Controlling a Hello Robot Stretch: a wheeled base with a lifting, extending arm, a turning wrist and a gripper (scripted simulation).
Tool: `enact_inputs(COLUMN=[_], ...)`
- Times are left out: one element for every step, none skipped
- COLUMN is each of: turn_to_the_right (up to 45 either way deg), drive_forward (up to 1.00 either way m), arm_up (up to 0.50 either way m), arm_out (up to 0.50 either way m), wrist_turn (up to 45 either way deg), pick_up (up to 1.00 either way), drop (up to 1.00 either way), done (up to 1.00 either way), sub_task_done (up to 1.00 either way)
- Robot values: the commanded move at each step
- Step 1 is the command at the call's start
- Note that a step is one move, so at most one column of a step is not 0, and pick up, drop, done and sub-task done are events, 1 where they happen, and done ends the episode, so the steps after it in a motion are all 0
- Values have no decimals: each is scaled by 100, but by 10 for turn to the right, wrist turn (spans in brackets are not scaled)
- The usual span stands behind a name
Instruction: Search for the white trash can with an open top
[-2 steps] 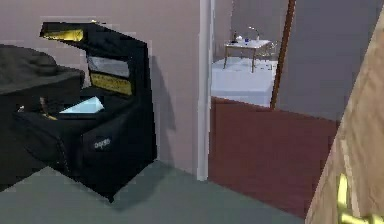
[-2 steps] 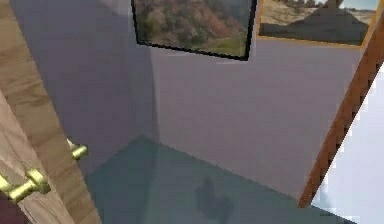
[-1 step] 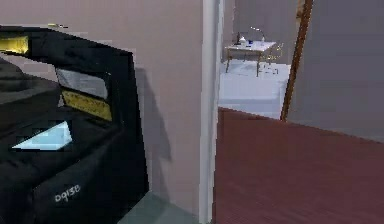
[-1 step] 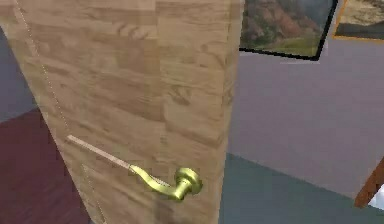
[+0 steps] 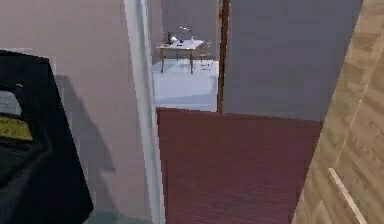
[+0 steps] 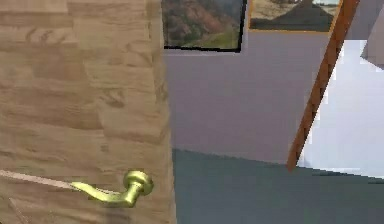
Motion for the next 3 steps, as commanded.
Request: enact_inputs(turn_to_the_right=[0,0,0], drive_forward=[85,100,100], arm_up=[0,0,0], arm_out=[0,0,0], wrist_turn=[0,0,0], pick_up=[0,0,0], drop=[0,0,0], done=[0,0,0], sub_task_done=[0,0,0])
